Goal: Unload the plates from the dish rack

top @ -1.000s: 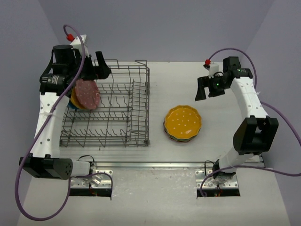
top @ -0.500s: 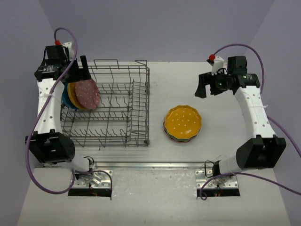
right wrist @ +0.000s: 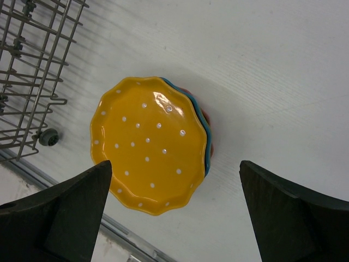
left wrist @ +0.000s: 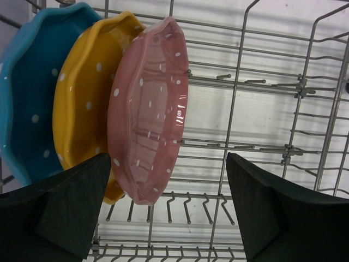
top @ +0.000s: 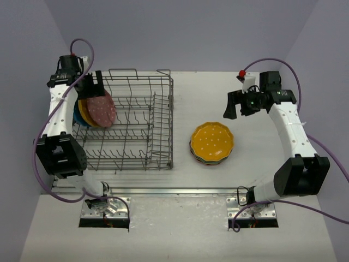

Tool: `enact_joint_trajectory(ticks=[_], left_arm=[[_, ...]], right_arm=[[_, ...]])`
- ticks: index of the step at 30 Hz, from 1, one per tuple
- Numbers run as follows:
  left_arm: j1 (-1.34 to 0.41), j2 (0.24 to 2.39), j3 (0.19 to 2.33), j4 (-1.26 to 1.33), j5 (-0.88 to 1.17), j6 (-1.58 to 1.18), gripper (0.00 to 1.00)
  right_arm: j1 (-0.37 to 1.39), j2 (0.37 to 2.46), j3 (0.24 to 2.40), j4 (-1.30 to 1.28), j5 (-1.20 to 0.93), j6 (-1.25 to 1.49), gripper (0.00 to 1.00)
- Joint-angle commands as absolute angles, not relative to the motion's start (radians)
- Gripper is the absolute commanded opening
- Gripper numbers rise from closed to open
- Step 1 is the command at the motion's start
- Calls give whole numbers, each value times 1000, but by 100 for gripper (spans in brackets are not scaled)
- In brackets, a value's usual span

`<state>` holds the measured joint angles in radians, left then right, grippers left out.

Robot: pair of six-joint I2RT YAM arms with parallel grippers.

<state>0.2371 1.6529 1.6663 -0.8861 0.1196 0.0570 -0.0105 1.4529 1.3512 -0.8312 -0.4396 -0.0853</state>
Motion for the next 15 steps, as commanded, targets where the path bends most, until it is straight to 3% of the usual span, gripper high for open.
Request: enact_joint_trajectory(ticks=[1, 11, 15], left_arm=[[250, 1687, 1637, -829, 92, 55, 84], [249, 1712, 1543, -743, 51, 46, 82], [250, 1715, 1513, -711, 147, 43, 73]], right_arm=[[-6, 1420, 1342, -790, -462, -83, 99], [-6, 1427, 1345, -791, -476, -74, 99], [-6, 1430, 1347, -790, -479, -71, 99]])
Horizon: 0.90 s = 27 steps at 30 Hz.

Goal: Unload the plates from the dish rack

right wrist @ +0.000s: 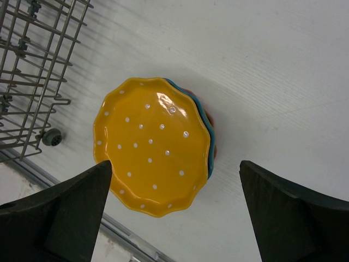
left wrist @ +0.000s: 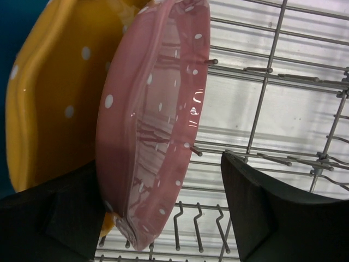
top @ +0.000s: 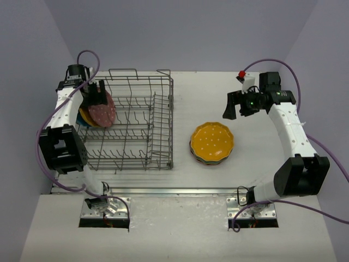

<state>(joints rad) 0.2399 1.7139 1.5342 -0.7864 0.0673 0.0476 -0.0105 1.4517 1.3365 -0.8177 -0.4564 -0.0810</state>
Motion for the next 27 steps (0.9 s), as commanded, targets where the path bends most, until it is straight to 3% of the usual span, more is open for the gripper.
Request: enact_joint_trajectory(ticks=[1, 5, 10, 20, 27], left_arm=[[250, 1717, 1511, -704, 167, 44, 68], [250, 1730, 1503, -681, 233, 40, 57], [250, 1738, 1488, -644, 252, 35, 52], [249, 1709, 1476, -618, 272, 42, 1], [250, 1614, 1544, -636, 264, 55, 0]], right_arm=[[-6, 1431, 1347, -791, -480, -71, 99], [-6, 1431, 1345, -796, -483, -72, 99], [-6, 1431, 1347, -800, -483, -75, 99], [-6, 1437, 1359, -805, -494, -67, 99], [-6, 1432, 1373, -811, -501, -57, 99]])
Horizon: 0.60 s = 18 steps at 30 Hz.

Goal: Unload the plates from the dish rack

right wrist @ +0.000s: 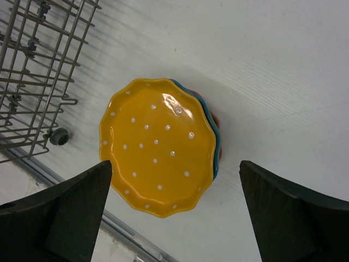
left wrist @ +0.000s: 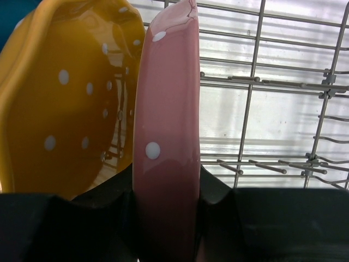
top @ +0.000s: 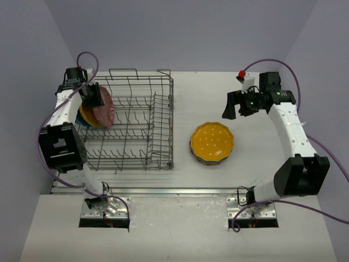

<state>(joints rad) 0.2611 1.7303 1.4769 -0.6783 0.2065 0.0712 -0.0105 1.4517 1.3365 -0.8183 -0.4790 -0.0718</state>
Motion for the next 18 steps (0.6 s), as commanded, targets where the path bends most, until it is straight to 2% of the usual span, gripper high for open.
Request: enact_joint_trajectory(ticks=[1, 10, 15, 18], left_arm=[[249, 1607, 1563, -644, 267, 58, 0], [249, 1553, 1792, -753, 310, 73, 0], [250, 1521, 1854, -779, 406, 57, 0], [250, 1504, 1892, -797, 547, 33, 0]], right_arm=[[-6, 1432, 1374, -811, -502, -56, 99], [21, 1422, 1391, -808, -510, -45, 99], [20, 1411, 1391, -804, -552, -28, 99], [21, 1391, 1371, -762, -628, 14, 99]])
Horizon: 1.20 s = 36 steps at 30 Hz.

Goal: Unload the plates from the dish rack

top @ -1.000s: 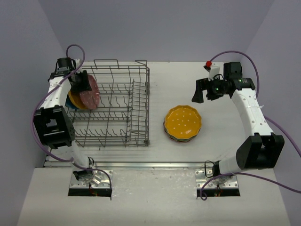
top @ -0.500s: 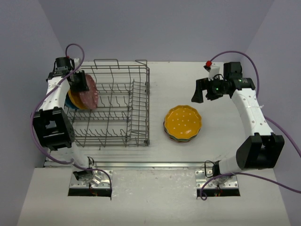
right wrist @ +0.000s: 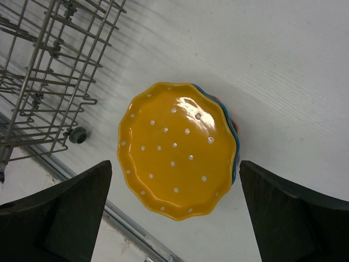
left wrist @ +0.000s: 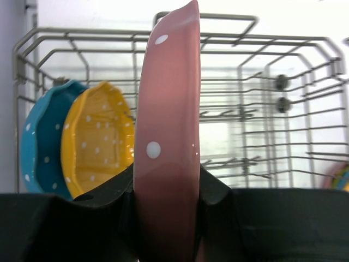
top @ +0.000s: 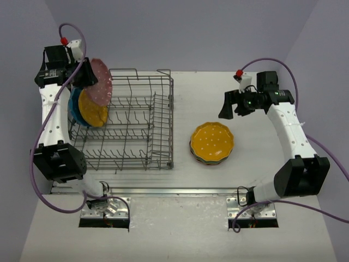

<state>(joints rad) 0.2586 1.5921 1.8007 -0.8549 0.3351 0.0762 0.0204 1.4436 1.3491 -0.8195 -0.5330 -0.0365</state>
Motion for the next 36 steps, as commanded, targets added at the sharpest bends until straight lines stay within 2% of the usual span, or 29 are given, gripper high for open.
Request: enact_joint_trajectory(ticks=[1, 7, 10, 15, 22, 33, 36], left_arm=[[250, 1496, 1900, -800, 619, 24, 0], [247, 1436, 1881, -761, 1069, -79, 0], [235, 1387, 1809, -708, 1154, -133, 0], [177, 1323, 1699, -669, 1216, -141, 0], [23, 1303, 1650, -696, 1223, -144, 0], [-25, 1299, 1483, -618, 1266, -191, 0], [-34, 1306, 1465, -597, 1274, -209, 0]], right_arm=[[22, 1383, 1363, -734, -659, 42, 99], [49, 1359, 1355, -543, -877, 235, 99], [87, 1346, 1346, -390, -921, 370, 99], [207, 1391, 1418, -310, -903, 431, 99], [330, 1513, 1522, -244, -931, 503, 99], [489, 1657, 1685, -247, -894, 458, 99], [504, 1690, 1691, -244, -896, 465, 92]])
